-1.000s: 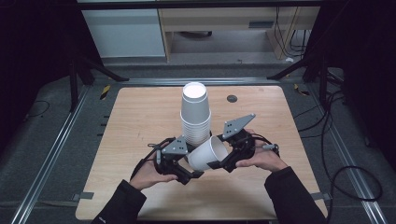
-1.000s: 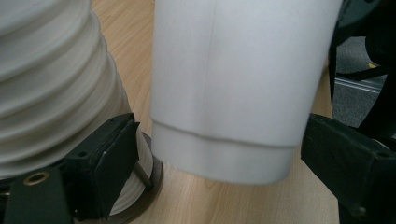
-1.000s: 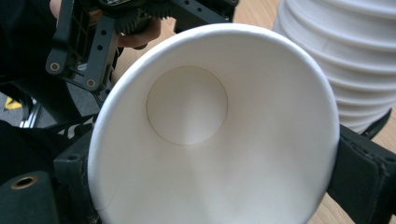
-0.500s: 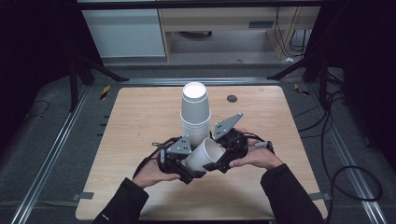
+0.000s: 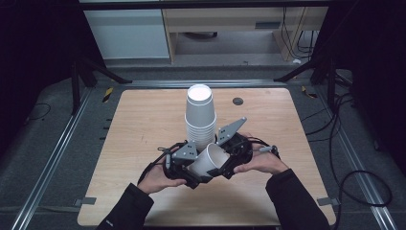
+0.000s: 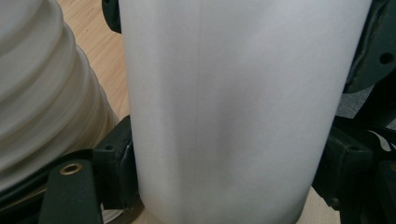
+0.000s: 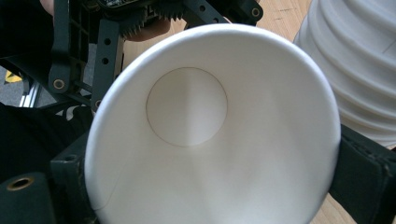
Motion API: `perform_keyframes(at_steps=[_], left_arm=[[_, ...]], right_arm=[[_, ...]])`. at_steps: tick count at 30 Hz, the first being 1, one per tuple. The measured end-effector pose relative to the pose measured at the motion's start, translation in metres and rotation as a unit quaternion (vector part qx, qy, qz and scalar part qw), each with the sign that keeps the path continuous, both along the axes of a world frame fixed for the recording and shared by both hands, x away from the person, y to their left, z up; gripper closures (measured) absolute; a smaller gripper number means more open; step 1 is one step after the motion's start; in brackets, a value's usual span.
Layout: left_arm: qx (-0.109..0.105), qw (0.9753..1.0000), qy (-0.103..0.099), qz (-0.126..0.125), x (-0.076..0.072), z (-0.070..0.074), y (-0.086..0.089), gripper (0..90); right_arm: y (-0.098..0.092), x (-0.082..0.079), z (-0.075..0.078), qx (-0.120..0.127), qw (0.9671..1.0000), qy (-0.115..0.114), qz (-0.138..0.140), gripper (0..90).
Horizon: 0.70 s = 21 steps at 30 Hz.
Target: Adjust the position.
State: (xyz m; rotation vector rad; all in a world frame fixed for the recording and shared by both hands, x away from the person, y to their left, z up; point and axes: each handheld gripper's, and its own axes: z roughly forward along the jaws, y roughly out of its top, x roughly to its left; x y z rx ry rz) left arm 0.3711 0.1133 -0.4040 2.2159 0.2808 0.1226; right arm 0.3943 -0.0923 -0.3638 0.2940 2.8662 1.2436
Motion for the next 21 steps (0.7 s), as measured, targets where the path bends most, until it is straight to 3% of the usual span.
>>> perform_keyframes(at_steps=[6,11,21], left_arm=[[-0.002,1.0000,-0.001,0.003,0.000,-0.001,0.002,22.6],[-0.007,0.9999,0.000,0.008,-0.001,-0.003,0.007,22.5],[-0.040,0.9983,-0.005,0.043,-0.009,-0.007,0.017,22.2]], right_arm=[[-0.001,0.000,-0.003,0.016,0.9999,-0.005,0.001,4.9],[-0.007,-0.002,-0.001,0.051,0.9987,-0.008,-0.007,2.5],[-0.034,-0.014,0.001,0.117,0.9917,-0.007,-0.051,2.2]])
